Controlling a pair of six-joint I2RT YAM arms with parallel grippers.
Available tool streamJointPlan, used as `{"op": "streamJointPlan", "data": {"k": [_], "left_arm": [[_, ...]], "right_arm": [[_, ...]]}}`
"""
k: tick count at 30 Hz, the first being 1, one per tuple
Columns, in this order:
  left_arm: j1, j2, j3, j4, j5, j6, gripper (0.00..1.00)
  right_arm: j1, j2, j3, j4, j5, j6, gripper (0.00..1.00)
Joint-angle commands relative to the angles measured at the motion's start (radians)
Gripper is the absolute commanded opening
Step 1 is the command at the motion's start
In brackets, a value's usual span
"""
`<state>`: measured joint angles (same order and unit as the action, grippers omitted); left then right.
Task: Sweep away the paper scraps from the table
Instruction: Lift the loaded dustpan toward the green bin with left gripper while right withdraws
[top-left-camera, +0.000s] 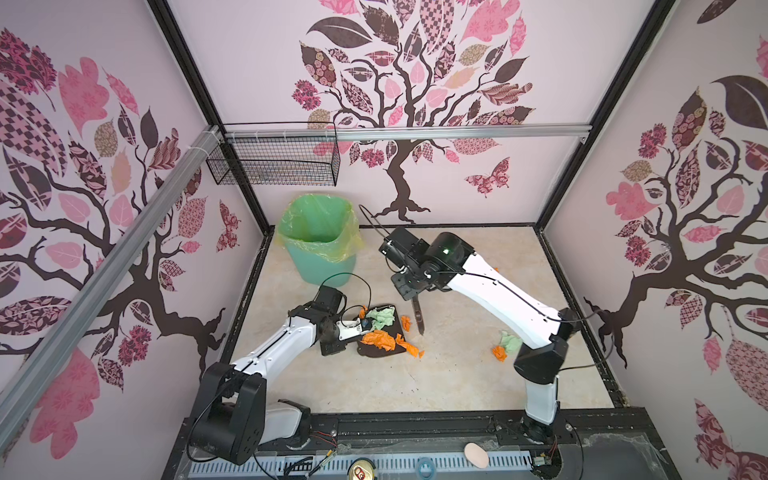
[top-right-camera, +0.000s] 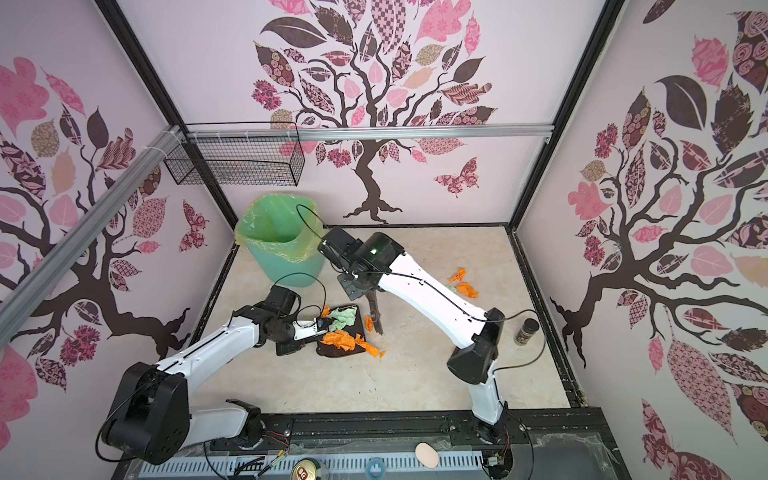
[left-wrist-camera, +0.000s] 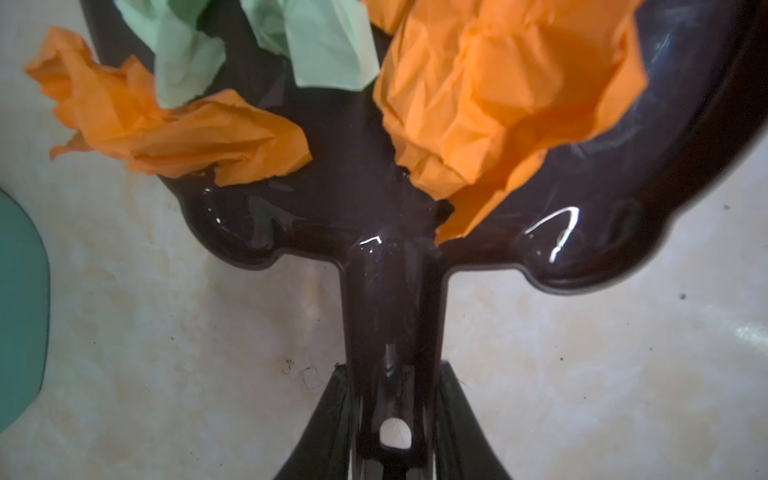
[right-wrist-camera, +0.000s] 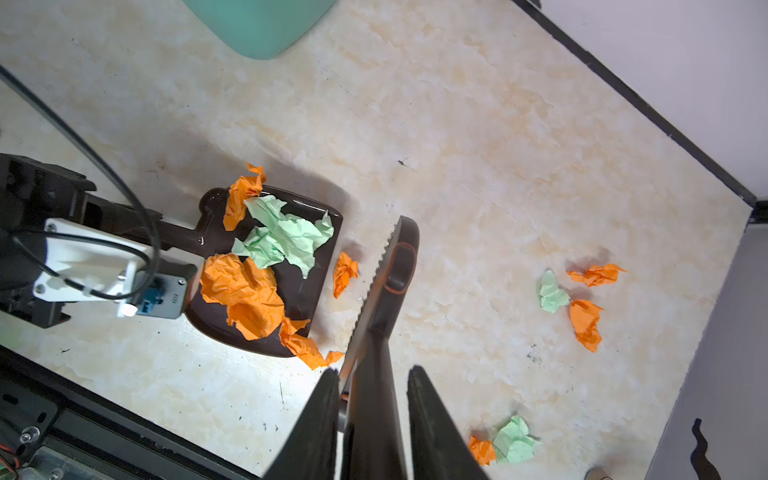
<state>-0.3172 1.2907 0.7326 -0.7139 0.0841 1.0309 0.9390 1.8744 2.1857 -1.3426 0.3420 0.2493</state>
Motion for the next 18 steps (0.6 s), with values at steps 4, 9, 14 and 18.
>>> {"op": "streamJointPlan", "data": {"k": [4,9,14,18], "left_arm": [[0.007,-0.055,0.047,-0.099,0.063,-0.003,0.16],[0.019,-0.128,0.069,-0.228,0.021,0.068,0.16],[0.033,-0.211,0.131,-0.366,0.005,0.115,0.17],[0.034,-0.222,0.197,-0.466,0.002,0.137,0.17]], "right_arm": [[-0.038,-0.24,-0.249,0.078,0.053,0.061,0.0],[-0.049,-0.324,-0.399,0.116,0.04,0.076,0.0],[-0.052,-0.378,-0.507,0.167,0.019,0.078,0.0],[-0.052,-0.397,-0.549,0.199,-0.002,0.077,0.0]]}}
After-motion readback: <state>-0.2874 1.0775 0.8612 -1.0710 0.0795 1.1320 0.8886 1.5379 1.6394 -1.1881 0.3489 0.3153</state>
